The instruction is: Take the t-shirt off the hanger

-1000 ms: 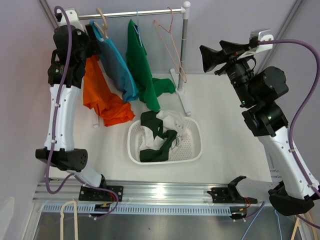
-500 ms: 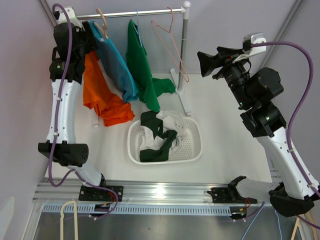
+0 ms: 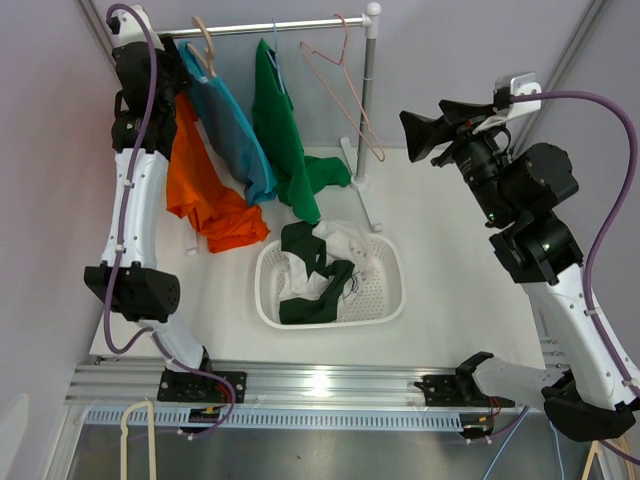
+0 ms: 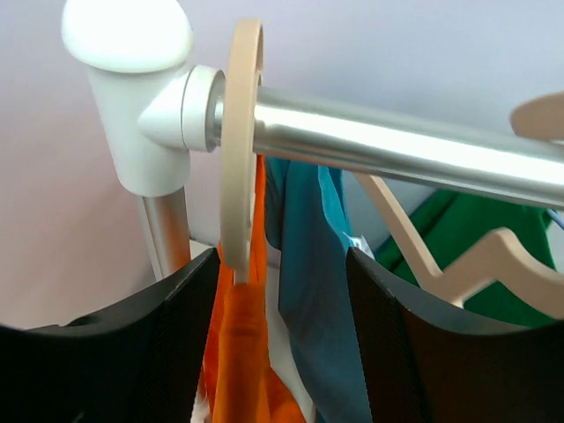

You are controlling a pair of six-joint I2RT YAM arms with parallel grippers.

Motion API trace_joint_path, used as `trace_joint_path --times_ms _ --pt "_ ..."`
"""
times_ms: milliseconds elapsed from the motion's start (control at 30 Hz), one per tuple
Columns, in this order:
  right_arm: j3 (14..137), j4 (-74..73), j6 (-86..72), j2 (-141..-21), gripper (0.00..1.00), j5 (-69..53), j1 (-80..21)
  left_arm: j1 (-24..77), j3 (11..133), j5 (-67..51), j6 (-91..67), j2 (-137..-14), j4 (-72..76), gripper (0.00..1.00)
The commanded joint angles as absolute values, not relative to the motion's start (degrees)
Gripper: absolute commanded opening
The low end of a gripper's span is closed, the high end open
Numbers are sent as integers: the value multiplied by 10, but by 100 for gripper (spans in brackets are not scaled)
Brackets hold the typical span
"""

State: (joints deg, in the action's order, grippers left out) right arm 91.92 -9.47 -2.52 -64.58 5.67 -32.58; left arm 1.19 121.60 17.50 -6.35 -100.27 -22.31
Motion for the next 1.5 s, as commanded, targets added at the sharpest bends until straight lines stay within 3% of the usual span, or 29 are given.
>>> trace_joint_path --times_ms 0,233,400,500,1067,1333,1467 --pt "917 -98 -18 -627 78 52 -330 3 1218 202 -53 -1018 -171 63" --pt "916 -102 -13 -615 79 55 -330 2 1230 203 -52 -1037 -148 43" --pt "909 -104 -15 -609 79 59 -329 2 1265 198 -51 -1058 -168 14" --pt "904 -102 -18 -608 79 59 -330 2 1266 186 -54 -1056 -167 2" --pt "898 -103 -31 -616 78 47 -330 13 1285 145 -39 -976 -145 1" --pt "892 -102 -40 -613 78 44 -330 30 1160 146 -32 -883 -109 1" --pt "892 -109 -52 -617 78 26 -330 37 1158 154 -47 -865 -142 1"
